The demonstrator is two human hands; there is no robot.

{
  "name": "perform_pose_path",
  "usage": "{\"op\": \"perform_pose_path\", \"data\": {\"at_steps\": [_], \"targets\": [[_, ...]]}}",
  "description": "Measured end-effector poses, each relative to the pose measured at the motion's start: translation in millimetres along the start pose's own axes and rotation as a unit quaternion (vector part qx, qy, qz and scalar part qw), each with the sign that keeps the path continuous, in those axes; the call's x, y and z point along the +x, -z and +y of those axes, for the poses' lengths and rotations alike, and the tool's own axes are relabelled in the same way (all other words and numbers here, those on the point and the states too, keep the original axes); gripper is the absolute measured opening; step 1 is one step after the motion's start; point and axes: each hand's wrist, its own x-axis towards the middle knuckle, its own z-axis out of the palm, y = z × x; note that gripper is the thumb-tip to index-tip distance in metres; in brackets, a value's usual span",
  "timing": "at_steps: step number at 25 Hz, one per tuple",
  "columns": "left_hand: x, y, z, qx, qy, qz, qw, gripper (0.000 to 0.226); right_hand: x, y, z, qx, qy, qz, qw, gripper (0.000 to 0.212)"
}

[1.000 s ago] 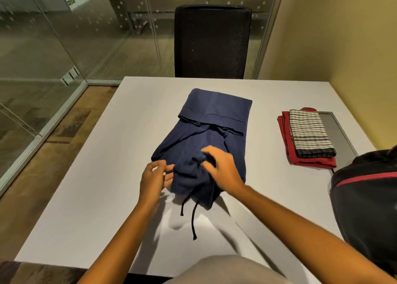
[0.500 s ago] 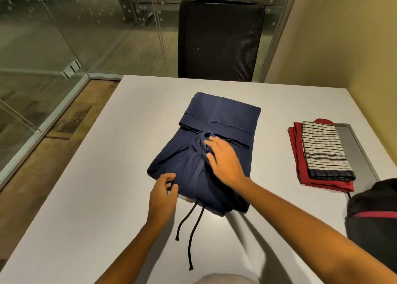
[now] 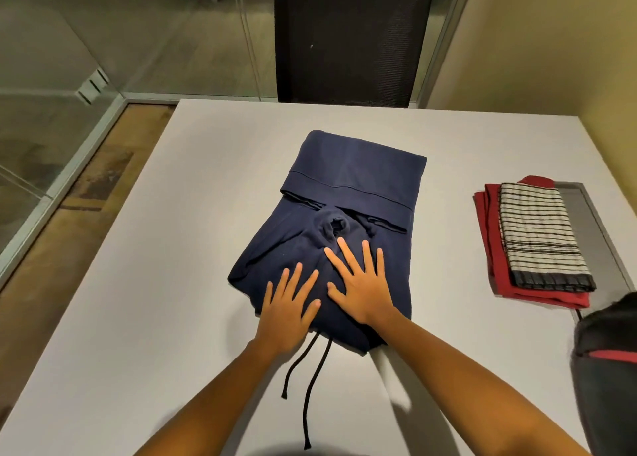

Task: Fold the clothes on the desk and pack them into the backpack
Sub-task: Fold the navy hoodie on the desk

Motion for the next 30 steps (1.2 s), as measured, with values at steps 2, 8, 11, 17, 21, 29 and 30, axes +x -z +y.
{"op": "perform_pose_path", "data": {"at_steps": [2,8,11,17,21,29,30], "targets": [[-5,-4,5,-0.001,0.004,0.002,1.0,0.069,-6,0,-1,0.0,0.003,-0.005,1.0,0.068],[-38,-10,25,-0.011,-0.01,-0.039,0.999,0.08,-50,11,-1,-0.021,0.001,-0.006,1.0,0.065],[-48,-7,17,-0.079,-0.016,-0.09,0.993,0.054,-89,19,-14,0.011,0.103,0.048,0.993,0.068],[-49,-1,18,-0.153,0.036,-0.095,0.983,0.064,-140,28,-32,0.035,0.346,-0.08,0.934,0.026],[-59,-4,19,-0.16,0.025,-0.066,0.985,0.06,-155,19,-31,0.032,0.314,-0.068,0.946,0.015],[-64,-14,19,-0.113,0.047,-0.068,0.99,0.06,-175,13,-25,-0.058,0.244,0.0,0.968,0.014],[-64,-15,19,-0.113,0.051,-0.07,0.99,0.06,-178,14,-22,-0.044,0.228,-0.011,0.973,0.015]]}}
